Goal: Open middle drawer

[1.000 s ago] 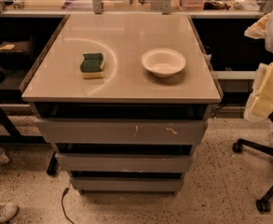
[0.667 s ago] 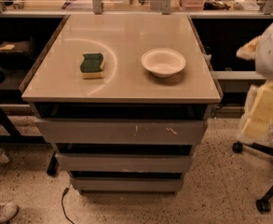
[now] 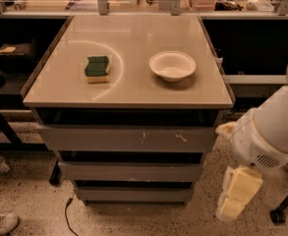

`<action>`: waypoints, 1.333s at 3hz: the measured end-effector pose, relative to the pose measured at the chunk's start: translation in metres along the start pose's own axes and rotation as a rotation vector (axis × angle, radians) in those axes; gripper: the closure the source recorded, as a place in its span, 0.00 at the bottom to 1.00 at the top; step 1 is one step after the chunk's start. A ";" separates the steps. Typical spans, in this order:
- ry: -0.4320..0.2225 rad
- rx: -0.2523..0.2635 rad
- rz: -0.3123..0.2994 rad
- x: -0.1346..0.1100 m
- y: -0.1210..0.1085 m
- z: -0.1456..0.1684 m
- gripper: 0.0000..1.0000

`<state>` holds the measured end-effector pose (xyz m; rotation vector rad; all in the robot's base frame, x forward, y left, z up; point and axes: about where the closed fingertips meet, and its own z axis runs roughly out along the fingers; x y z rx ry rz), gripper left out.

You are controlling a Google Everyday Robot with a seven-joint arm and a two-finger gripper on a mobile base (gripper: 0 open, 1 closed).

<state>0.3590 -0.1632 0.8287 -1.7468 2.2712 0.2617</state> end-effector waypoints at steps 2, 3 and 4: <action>0.021 -0.038 0.010 0.010 0.013 0.016 0.00; -0.009 -0.093 0.037 0.008 0.027 0.050 0.00; -0.030 -0.161 0.069 0.003 0.043 0.121 0.00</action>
Offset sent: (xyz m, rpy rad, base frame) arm -0.0168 -0.0007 -0.0236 -0.0101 0.0554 0.0032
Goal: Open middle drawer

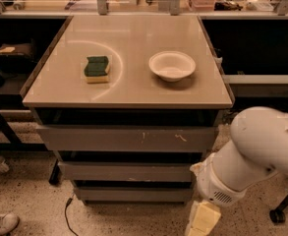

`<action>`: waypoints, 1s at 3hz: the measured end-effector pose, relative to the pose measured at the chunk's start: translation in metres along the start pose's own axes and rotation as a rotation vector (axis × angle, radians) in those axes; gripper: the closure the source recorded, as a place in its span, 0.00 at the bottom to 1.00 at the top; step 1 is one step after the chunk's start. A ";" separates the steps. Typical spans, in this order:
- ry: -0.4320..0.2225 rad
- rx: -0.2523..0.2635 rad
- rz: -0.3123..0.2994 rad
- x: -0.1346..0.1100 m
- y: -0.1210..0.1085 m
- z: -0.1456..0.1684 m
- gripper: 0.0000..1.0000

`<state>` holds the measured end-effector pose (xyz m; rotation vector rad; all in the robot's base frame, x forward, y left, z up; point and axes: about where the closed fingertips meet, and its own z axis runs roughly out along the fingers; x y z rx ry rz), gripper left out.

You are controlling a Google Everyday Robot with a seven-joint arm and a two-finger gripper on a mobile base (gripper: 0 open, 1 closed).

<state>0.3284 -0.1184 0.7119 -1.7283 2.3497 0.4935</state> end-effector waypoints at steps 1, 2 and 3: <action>-0.016 -0.027 0.010 -0.006 -0.006 0.065 0.00; -0.026 -0.062 0.009 -0.020 -0.013 0.108 0.00; -0.026 -0.062 0.009 -0.020 -0.013 0.108 0.00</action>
Offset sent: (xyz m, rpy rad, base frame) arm 0.0238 0.0816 -0.1337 0.0633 0.0872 0.0231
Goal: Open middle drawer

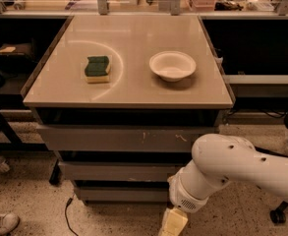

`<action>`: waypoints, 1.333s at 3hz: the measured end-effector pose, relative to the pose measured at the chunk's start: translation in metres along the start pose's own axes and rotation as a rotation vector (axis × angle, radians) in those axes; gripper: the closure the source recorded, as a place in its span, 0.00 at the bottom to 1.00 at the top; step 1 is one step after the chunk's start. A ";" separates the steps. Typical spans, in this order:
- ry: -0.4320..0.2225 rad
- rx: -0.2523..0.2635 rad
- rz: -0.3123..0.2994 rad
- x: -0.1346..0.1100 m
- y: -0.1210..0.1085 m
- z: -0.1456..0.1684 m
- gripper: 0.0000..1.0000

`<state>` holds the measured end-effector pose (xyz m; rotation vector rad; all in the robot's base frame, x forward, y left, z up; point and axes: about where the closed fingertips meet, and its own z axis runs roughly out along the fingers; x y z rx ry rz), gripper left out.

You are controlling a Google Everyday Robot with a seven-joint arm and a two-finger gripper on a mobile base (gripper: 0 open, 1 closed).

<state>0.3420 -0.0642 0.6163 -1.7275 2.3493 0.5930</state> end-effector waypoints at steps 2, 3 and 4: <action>-0.016 0.139 -0.022 -0.011 -0.042 0.029 0.00; 0.010 0.220 -0.045 -0.018 -0.077 0.052 0.00; 0.050 0.268 -0.059 -0.027 -0.131 0.099 0.00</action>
Offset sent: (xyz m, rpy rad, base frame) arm 0.0892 0.0218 -0.0619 -0.0581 -0.2685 -0.0539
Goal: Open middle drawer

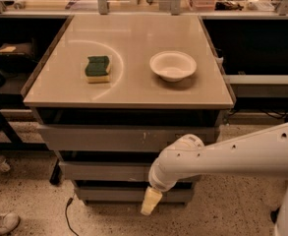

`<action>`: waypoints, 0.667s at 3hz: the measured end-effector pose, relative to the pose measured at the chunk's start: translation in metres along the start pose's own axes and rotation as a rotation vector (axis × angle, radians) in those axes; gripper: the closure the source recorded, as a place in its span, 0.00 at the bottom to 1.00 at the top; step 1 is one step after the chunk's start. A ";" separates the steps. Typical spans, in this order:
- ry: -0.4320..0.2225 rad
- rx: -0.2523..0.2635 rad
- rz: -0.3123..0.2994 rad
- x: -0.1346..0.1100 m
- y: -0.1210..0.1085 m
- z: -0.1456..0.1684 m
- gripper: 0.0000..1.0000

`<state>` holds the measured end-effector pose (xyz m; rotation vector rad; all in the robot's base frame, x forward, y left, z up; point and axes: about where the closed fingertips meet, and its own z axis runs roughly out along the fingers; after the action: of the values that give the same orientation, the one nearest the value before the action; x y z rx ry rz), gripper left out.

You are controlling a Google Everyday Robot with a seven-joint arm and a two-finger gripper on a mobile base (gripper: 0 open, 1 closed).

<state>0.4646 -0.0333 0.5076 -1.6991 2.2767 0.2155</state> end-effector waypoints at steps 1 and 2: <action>0.005 0.000 -0.004 0.000 -0.001 0.003 0.00; -0.016 0.008 0.022 0.003 -0.006 0.015 0.00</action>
Offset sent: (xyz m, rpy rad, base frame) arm 0.0170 -0.0032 -0.0354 0.0526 -0.0167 -0.0667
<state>0.4715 -0.0339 0.4927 -1.6630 2.2825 0.2243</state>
